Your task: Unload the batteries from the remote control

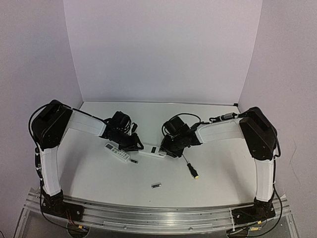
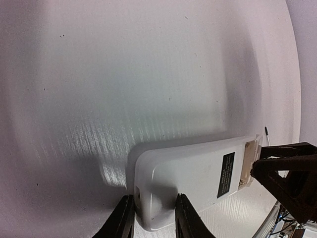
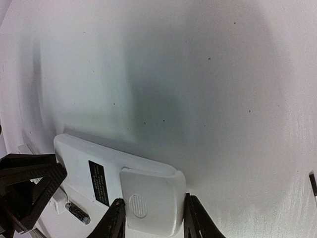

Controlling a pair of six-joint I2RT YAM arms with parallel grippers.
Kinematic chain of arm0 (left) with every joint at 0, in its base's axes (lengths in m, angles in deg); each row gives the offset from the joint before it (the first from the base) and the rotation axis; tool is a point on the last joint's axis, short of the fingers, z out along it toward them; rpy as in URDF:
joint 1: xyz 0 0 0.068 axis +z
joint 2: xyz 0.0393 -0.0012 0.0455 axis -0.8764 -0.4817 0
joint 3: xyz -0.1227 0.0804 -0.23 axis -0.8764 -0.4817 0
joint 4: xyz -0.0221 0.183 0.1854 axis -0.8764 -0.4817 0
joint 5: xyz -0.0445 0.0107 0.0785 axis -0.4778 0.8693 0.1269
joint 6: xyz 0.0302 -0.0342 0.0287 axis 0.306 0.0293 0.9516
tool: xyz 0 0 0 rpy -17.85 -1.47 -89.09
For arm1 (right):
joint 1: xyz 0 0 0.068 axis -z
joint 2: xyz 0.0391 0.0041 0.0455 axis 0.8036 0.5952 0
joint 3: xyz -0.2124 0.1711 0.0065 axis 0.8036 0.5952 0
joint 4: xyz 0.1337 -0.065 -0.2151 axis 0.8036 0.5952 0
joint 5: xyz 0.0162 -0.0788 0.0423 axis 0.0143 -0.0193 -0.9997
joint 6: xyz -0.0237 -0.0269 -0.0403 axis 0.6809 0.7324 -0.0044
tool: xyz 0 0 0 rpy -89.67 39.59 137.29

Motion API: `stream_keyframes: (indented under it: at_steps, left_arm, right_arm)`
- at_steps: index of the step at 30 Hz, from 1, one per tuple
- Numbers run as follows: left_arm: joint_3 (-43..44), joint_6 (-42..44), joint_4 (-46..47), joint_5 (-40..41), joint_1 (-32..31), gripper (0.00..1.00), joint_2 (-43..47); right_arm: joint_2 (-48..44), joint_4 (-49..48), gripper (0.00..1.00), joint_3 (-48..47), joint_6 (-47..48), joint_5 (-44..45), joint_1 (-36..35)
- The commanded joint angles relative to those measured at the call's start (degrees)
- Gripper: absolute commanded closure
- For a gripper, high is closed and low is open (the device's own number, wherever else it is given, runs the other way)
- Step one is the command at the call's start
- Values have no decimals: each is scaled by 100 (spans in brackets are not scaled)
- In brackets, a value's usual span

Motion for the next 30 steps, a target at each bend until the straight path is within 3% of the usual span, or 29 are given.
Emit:
stream_keyframes:
  at_steps: [1,21,30]
  left_arm:
    - [-90,139,-578,197,-75,72,-239]
    - [-107,135,-580,213,-79,72,-196]
    - [-111,130,-596,231,-79,72,-205]
  right_arm:
    - [125,226,65,-191,-15,274,-31]
    - [176,393,56,-462,76,227,-127]
    - [-16,395,47,-282,-56,389,-138]
